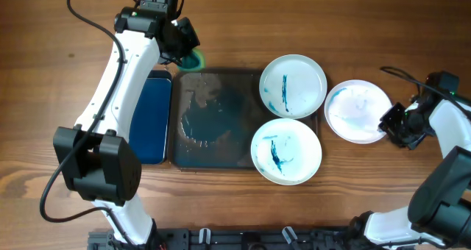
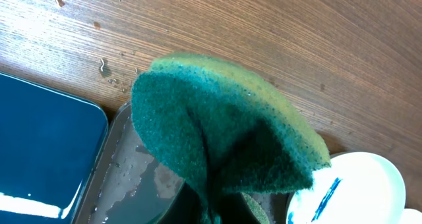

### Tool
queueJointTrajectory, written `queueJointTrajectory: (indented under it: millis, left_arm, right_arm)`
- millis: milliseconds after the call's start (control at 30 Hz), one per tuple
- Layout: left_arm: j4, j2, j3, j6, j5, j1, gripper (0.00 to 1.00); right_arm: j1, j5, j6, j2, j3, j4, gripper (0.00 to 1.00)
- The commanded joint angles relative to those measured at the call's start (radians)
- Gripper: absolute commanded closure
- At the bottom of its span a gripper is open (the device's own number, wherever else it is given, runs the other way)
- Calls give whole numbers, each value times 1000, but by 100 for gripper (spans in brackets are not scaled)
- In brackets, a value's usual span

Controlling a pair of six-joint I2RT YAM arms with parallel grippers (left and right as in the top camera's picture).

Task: Clean dirty plates on tray and stack at the side
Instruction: 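Carry the plate with the right gripper to the table right of the tray, then release the plate and move the right gripper to the top-right plate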

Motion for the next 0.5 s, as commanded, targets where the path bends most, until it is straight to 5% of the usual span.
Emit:
queueJointTrajectory:
  millis: [0,133,267,467]
  left_arm:
    - [19,10,14,-29,9,0,96]
    - [11,17,14,-29,10,0,96]
    - [-21,51,14,-28,16,0,96]
    - [-39,58,14,-29,16,0,96]
  right_arm:
    - [68,-164,-161,-12,264,-61,57]
    - [325,-229,-287,24,412,40,37]
    - [480,-140,-356,170,418,50,38]
    - [490,23,-387,289,409,72,50]
